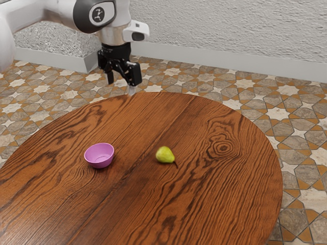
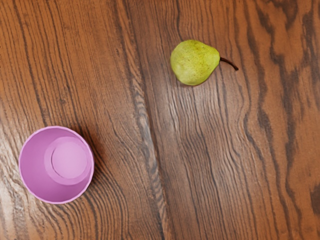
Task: Place the pear in the bowl.
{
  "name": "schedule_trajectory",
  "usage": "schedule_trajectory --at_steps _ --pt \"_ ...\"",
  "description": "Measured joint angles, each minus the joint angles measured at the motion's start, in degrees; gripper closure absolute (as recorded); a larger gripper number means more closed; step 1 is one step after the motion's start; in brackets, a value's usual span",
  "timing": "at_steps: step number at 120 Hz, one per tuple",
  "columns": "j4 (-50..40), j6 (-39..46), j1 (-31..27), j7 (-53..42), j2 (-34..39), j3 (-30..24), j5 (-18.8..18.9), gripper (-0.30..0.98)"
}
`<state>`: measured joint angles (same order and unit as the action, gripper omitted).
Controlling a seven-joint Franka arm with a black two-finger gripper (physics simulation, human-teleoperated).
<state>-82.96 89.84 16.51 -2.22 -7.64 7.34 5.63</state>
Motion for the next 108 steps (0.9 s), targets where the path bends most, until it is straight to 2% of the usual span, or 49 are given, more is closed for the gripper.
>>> schedule_trajectory --at_steps 28,39,61,76,89,108 --pt "1.4 3.0 0.3 2.0 -2.3 -0.3 0.2 0.0" --pt "2.7 1.8 0.2 10.7 -6.0 -0.3 -0.5 0.0" --pt "10.7 0.9 -0.1 31.1 -20.2 1.5 -6.2 0.0" --pt "12.5 3.4 0.0 42.0 -26.0 4.0 -11.1 0.0" --pt "12.5 6.7 0.0 50.3 -28.2 6.1 -14.1 0.0" --pt "12.7 7.9 -0.3 59.4 -28.1 9.2 -15.6 0.0"
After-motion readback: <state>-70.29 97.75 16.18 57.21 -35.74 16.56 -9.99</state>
